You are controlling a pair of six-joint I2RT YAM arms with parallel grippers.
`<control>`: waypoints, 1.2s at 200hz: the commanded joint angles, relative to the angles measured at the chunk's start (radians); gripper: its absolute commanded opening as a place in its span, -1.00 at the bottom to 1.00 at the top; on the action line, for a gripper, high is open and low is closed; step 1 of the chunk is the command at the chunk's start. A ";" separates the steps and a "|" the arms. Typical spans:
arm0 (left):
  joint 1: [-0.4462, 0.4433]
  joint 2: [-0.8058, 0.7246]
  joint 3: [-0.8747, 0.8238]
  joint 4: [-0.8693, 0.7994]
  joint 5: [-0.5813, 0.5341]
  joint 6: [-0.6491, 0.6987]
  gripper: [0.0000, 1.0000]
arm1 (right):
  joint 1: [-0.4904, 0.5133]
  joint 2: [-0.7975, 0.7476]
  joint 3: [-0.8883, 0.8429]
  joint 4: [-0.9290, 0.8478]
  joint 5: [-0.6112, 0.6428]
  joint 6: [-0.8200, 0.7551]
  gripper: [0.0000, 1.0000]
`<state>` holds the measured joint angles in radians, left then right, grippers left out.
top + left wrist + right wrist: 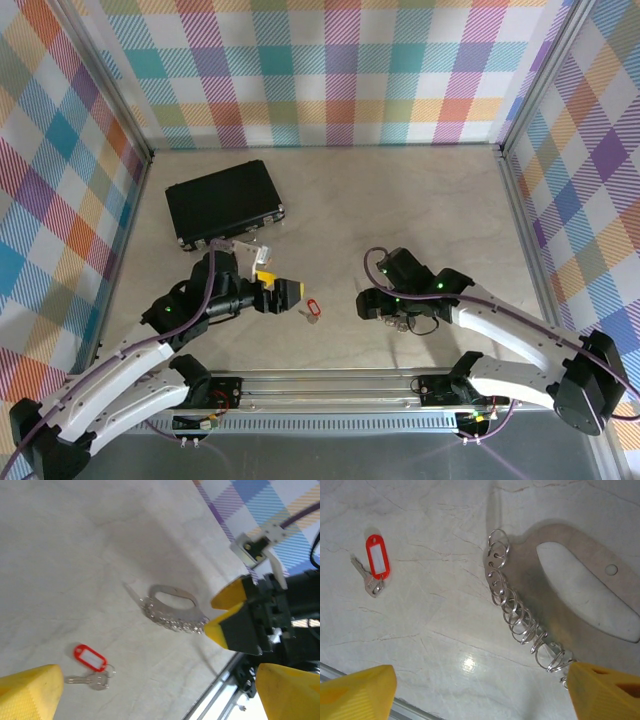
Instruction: Put the keys on the keyring
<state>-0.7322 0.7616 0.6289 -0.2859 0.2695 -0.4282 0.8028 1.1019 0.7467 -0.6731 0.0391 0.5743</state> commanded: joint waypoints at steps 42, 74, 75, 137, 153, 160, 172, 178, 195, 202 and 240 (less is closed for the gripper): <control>-0.104 0.051 -0.085 0.281 0.040 -0.091 0.84 | -0.101 0.133 0.049 0.082 -0.109 -0.087 0.37; -0.106 0.064 -0.111 0.315 0.032 -0.087 0.80 | -0.173 0.189 0.060 0.112 -0.177 -0.159 0.13; -0.106 0.065 -0.111 0.316 0.032 -0.088 0.80 | -0.175 0.192 0.061 0.112 -0.179 -0.163 0.12; -0.121 0.115 -0.137 0.475 0.095 -0.062 0.78 | -0.240 0.345 0.131 0.152 -0.260 -0.284 -0.23; -0.130 0.125 -0.146 0.514 0.099 -0.060 0.78 | -0.249 0.380 0.138 0.162 -0.270 -0.305 -0.26; -0.134 0.128 -0.150 0.532 0.100 -0.060 0.78 | -0.253 0.396 0.140 0.170 -0.276 -0.312 -0.27; -0.140 0.137 -0.157 0.557 0.101 -0.059 0.78 | -0.258 0.418 0.144 0.179 -0.287 -0.322 -0.29; -0.141 0.144 -0.160 0.571 0.103 -0.059 0.78 | -0.262 0.427 0.144 0.183 -0.293 -0.327 -0.29; -0.147 0.157 -0.168 0.615 0.111 -0.059 0.78 | -0.265 0.445 0.148 0.191 -0.301 -0.338 -0.32; -0.148 0.166 -0.170 0.628 0.112 -0.059 0.79 | -0.269 0.451 0.148 0.195 -0.301 -0.340 -0.32; -0.151 0.214 -0.174 0.673 0.117 -0.056 0.78 | -0.282 0.472 0.143 0.209 -0.307 -0.353 -0.41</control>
<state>-0.8700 0.9554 0.4725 0.2996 0.3588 -0.5011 0.5339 1.5581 0.8665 -0.4889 -0.2375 0.2523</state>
